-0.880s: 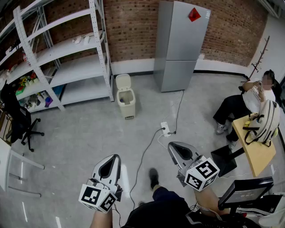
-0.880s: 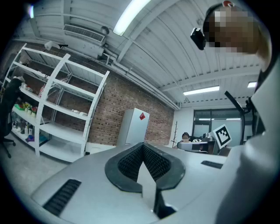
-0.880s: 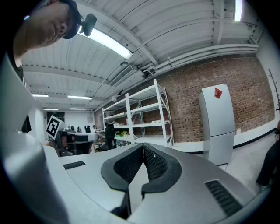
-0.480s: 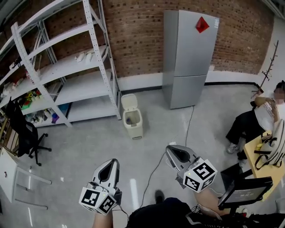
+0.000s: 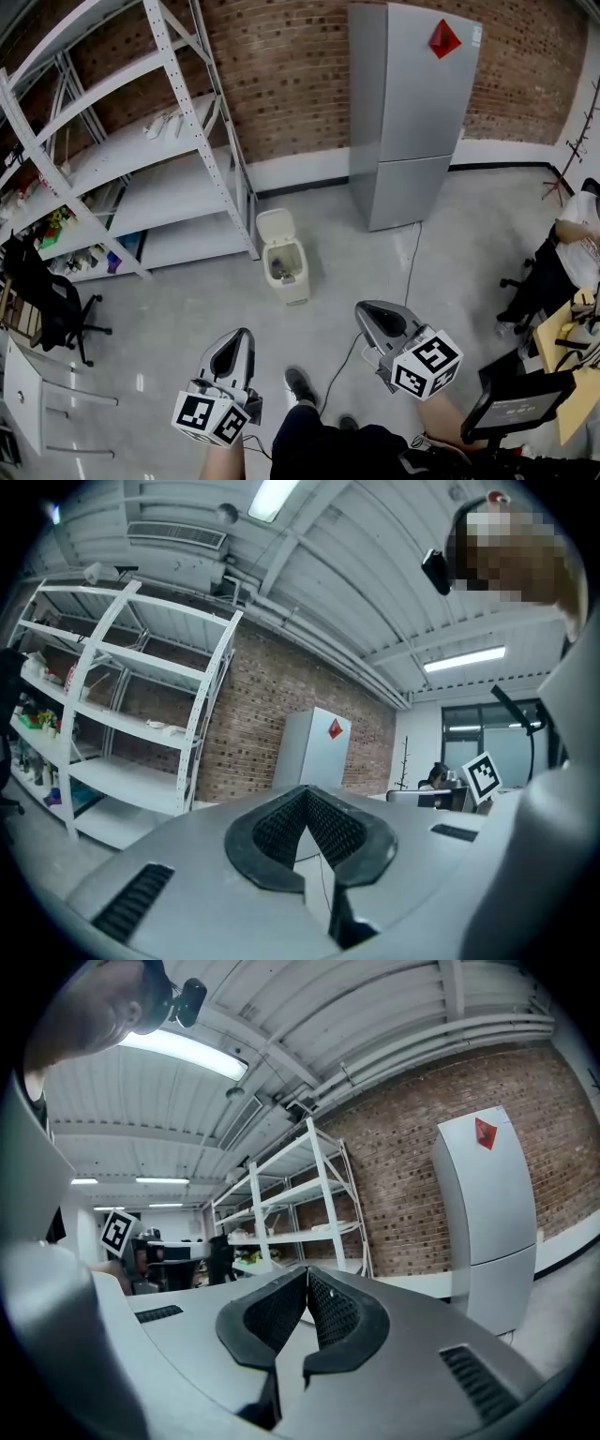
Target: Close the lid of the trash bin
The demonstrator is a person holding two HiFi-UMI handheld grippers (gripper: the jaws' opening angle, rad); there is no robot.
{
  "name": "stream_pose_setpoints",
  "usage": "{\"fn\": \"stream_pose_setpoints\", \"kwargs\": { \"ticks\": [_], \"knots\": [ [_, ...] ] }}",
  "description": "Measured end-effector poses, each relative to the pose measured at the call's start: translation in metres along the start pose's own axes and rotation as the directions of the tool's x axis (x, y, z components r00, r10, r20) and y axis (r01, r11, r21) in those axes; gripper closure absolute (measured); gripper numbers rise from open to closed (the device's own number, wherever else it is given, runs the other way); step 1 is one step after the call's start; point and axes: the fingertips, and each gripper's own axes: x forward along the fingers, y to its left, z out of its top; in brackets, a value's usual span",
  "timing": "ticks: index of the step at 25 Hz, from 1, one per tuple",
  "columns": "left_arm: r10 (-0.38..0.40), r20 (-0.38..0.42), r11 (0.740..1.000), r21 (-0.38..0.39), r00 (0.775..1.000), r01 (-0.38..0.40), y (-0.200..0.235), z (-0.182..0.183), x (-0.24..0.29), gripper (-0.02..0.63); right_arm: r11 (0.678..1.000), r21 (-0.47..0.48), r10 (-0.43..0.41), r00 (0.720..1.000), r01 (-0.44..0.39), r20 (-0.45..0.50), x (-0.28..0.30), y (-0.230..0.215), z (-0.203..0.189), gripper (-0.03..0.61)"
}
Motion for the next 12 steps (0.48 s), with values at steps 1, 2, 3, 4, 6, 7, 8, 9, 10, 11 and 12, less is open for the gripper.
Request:
{"fn": "stream_pose_setpoints", "kwargs": {
  "ticks": [1,2,3,4,6,7,8,9,10,11,12],
  "knots": [
    [-0.005,0.002,1.000,0.000,1.000,0.005,0.012,0.000,0.013,0.615,1.000,0.001,-0.007,1.000,0.007,-0.004,0.014,-0.007,-0.001,0.571],
    [-0.011,0.006,1.000,-0.001,1.000,0.011,0.024,0.001,0.027,0.615,1.000,-0.004,-0.014,1.000,0.014,-0.008,0.029,-0.015,0.000,0.571],
    [-0.016,0.010,1.000,-0.002,1.000,0.016,0.038,0.003,0.039,0.615,1.000,-0.011,-0.021,1.000,0.021,-0.010,0.046,-0.021,0.003,0.571],
    [-0.020,0.013,1.000,-0.004,1.000,0.020,0.053,0.005,0.052,0.615,0.999,-0.017,-0.029,0.999,0.029,-0.012,0.063,-0.027,0.006,0.571],
    [-0.031,0.010,0.999,-0.009,0.999,0.032,0.082,0.006,0.077,0.615,0.999,-0.023,-0.048,0.999,0.047,-0.014,0.095,-0.038,0.013,0.571],
    [-0.039,0.012,0.999,-0.015,0.999,0.040,0.096,0.009,0.090,0.615,0.998,-0.026,-0.057,0.998,0.056,-0.017,0.112,-0.044,0.017,0.571],
    [-0.048,0.016,0.999,-0.024,0.999,0.049,0.110,0.013,0.103,0.615,0.998,-0.029,-0.064,0.998,0.063,-0.024,0.129,-0.050,0.022,0.571],
    [-0.057,0.022,0.998,-0.031,0.998,0.058,0.124,0.018,0.114,0.615,0.997,-0.029,-0.070,0.997,0.069,-0.033,0.147,-0.055,0.026,0.571],
    [-0.065,0.024,0.997,-0.033,0.998,0.066,0.138,0.023,0.125,0.615,0.997,-0.026,-0.074,0.996,0.073,-0.041,0.166,-0.060,0.029,0.571],
    [-0.072,0.022,0.997,-0.032,0.997,0.073,0.152,0.027,0.135,0.615,0.997,-0.021,-0.076,0.996,0.075,-0.047,0.183,-0.063,0.032,0.571],
    [-0.078,0.017,0.997,-0.029,0.997,0.078,0.166,0.029,0.145,0.615,0.997,-0.019,-0.079,0.996,0.078,-0.049,0.200,-0.066,0.035,0.571]
  ]
}}
